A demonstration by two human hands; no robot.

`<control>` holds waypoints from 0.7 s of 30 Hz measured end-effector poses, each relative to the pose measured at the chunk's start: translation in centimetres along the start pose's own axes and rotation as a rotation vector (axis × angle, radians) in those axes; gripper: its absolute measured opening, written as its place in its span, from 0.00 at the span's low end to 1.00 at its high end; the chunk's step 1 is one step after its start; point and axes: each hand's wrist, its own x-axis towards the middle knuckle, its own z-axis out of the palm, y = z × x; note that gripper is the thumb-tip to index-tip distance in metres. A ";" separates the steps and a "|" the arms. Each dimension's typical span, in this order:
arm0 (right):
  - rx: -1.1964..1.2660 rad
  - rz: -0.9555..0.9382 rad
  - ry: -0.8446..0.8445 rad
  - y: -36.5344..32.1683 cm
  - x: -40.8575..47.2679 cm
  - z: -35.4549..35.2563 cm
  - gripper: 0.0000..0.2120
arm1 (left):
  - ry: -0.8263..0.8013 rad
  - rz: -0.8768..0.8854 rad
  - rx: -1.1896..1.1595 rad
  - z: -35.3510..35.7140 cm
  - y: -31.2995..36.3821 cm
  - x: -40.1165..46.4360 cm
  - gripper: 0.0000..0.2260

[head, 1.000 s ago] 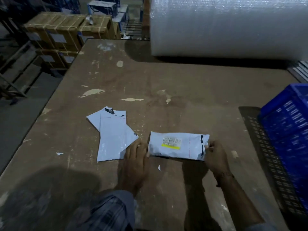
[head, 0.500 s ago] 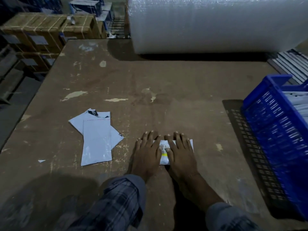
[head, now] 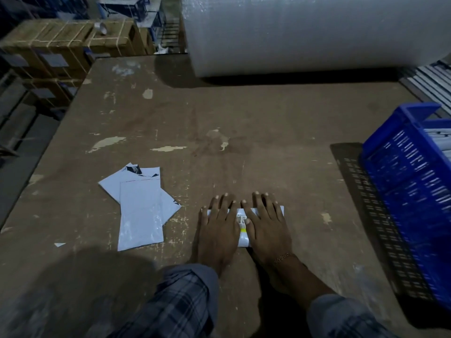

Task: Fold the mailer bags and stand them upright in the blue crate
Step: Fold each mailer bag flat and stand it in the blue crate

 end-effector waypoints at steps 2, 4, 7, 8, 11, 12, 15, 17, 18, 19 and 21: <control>-0.005 -0.006 -0.038 0.2 0.5 0.1 0.24 | -0.012 -0.002 0.008 0.0 0.2 0.0 0.27; 0.003 -0.014 -0.056 0.3 0.9 0.1 0.25 | -0.020 -0.015 0.006 0.2 0.2 0.1 0.28; -0.009 -0.015 -0.078 0.5 1.3 0.2 0.26 | -0.046 -0.040 -0.009 0.4 0.2 0.4 0.28; -0.015 -0.016 -0.082 0.5 1.3 0.2 0.26 | -0.058 -0.051 -0.009 0.6 0.2 0.5 0.28; -0.029 -0.016 -0.084 0.4 1.8 0.1 0.27 | -0.063 -0.088 -0.011 0.8 0.2 1.0 0.27; -0.032 -0.009 -0.083 0.3 2.0 0.0 0.27 | -0.067 -0.096 -0.018 0.8 0.1 1.2 0.28; -0.026 0.012 -0.076 -0.1 2.1 -0.2 0.28 | -0.074 -0.112 -0.013 0.6 -0.3 1.7 0.28; -0.011 0.036 -0.076 -0.4 1.6 -0.3 0.28 | -0.072 -0.094 -0.004 0.6 -0.5 1.7 0.29; -0.006 0.054 -0.067 -0.6 1.0 -0.3 0.27 | -0.069 -0.093 0.008 0.6 -0.6 1.7 0.29; -0.001 0.066 -0.050 -0.8 0.3 -0.3 0.27 | -0.061 -0.092 0.013 0.5 -0.6 1.8 0.29; 0.016 0.064 -0.032 -1.0 -1.4 -0.2 0.27 | -0.060 -0.072 -0.002 0.5 -0.7 1.7 0.29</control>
